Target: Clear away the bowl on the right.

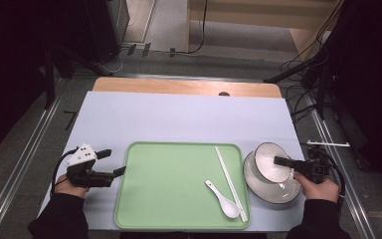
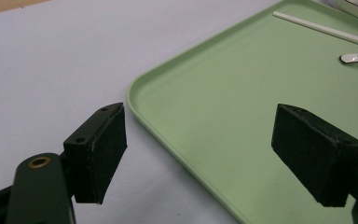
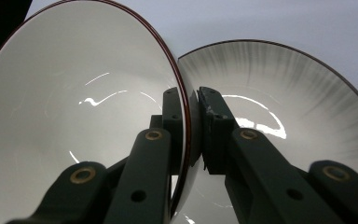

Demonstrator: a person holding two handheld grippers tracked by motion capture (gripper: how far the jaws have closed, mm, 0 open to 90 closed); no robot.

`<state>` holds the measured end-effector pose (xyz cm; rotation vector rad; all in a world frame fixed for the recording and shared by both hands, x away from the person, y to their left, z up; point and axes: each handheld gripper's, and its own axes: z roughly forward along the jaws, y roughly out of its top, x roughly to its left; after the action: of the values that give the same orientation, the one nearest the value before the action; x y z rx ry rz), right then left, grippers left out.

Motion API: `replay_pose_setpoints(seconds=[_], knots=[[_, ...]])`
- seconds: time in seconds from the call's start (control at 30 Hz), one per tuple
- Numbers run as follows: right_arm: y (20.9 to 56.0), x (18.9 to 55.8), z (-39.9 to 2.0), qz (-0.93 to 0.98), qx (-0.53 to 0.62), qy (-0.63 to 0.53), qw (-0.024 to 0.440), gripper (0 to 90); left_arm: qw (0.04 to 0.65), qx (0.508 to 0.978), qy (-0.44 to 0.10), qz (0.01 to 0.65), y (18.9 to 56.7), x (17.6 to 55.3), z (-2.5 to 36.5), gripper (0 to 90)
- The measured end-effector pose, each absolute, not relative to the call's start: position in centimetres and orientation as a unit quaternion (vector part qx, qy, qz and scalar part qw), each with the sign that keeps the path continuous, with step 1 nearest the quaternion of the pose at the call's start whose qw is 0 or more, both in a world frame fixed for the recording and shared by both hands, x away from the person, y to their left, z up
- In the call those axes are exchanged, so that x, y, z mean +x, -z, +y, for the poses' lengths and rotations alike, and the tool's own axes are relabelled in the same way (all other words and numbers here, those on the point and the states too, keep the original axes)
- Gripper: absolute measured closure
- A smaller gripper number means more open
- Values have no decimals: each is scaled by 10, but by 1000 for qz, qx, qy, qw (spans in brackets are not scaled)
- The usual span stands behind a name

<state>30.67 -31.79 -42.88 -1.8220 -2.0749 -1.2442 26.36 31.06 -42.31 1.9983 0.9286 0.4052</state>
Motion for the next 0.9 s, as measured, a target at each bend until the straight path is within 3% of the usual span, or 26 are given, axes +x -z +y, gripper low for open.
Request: replay_pose_setpoints(seconds=[0.9], knots=[[418, 303, -277, -718, -564, 401, 77, 829, 436, 802, -164, 373, 423, 263, 311, 180]])
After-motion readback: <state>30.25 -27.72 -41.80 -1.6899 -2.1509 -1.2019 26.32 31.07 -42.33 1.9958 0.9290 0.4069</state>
